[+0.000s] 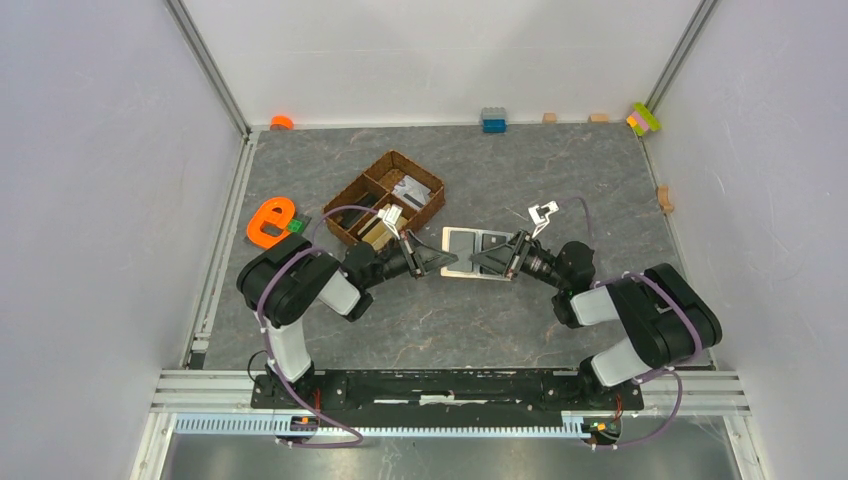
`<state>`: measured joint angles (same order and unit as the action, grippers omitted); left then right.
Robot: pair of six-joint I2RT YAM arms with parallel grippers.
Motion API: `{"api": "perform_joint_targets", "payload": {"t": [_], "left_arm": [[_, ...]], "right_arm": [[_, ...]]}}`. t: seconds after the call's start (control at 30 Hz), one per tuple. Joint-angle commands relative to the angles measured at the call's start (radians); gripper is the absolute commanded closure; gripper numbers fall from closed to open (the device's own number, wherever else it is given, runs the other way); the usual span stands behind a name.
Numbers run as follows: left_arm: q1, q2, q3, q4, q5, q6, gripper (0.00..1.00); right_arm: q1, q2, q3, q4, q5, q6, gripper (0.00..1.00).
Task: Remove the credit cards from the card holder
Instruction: Remove the credit card from the card holder.
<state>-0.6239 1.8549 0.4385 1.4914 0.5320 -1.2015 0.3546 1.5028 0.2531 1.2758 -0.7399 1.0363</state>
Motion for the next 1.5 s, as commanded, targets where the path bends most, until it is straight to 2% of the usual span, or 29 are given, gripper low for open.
{"api": "perform_joint_targets", "payload": {"t": [0.0, 0.07, 0.17, 0.27, 0.43, 0.57, 0.7, 0.73, 0.83, 0.9, 0.97, 1.03, 1.1, 1.23, 1.37, 1.47], "left_arm": [[-0.016, -0.028, 0.019, 0.064, 0.051, -0.030, 0.98], [-0.016, -0.034, 0.020, 0.064, 0.056, -0.033, 0.98], [-0.016, -0.048, 0.021, 0.064, 0.064, -0.037, 0.98], [-0.020, -0.061, 0.031, 0.064, 0.082, -0.043, 0.98], [-0.039, -0.057, 0.051, 0.064, 0.099, -0.052, 0.98], [-0.033, -0.064, 0.036, 0.064, 0.080, -0.047, 0.97], [-0.020, -0.077, 0.024, 0.065, 0.081, -0.041, 0.87], [-0.019, -0.080, 0.022, 0.064, 0.082, -0.039, 0.84], [-0.016, -0.083, 0.020, 0.064, 0.085, -0.033, 0.71], [-0.016, -0.082, 0.021, 0.064, 0.088, -0.031, 0.69], [-0.014, -0.076, 0.025, 0.064, 0.089, -0.030, 0.75], [-0.011, -0.070, 0.026, 0.064, 0.090, -0.030, 0.87], [-0.006, -0.066, 0.024, 0.064, 0.089, -0.033, 0.97], [0.006, -0.088, 0.008, 0.064, 0.085, -0.031, 0.98], [0.015, -0.107, -0.007, 0.064, 0.083, -0.027, 0.98], [0.018, -0.101, -0.004, 0.064, 0.088, -0.033, 0.98]], "right_arm": [[0.017, 0.047, -0.002, 0.473, -0.119, 0.246, 0.71], [0.019, 0.065, 0.006, 0.535, -0.138, 0.280, 0.74], [0.024, 0.088, 0.023, 0.581, -0.152, 0.319, 0.73], [0.043, 0.114, 0.056, 0.536, -0.161, 0.299, 0.69], [0.067, 0.127, 0.074, 0.532, -0.156, 0.297, 0.69], [0.061, 0.115, 0.060, 0.552, -0.152, 0.312, 0.76], [0.039, 0.109, 0.048, 0.561, -0.148, 0.315, 0.98], [0.036, 0.110, 0.046, 0.559, -0.147, 0.313, 1.00], [0.036, 0.112, 0.048, 0.534, -0.148, 0.295, 1.00], [0.036, 0.107, 0.049, 0.507, -0.153, 0.278, 1.00], [0.036, 0.096, 0.047, 0.466, -0.153, 0.249, 0.99], [0.037, 0.081, 0.046, 0.431, -0.153, 0.222, 0.94], [0.036, 0.063, 0.041, 0.405, -0.153, 0.205, 0.83], [0.030, 0.044, 0.027, 0.418, -0.150, 0.209, 0.76], [0.012, 0.045, 0.011, 0.471, -0.151, 0.239, 0.80], [0.007, 0.050, 0.006, 0.503, -0.154, 0.260, 0.79]]}}
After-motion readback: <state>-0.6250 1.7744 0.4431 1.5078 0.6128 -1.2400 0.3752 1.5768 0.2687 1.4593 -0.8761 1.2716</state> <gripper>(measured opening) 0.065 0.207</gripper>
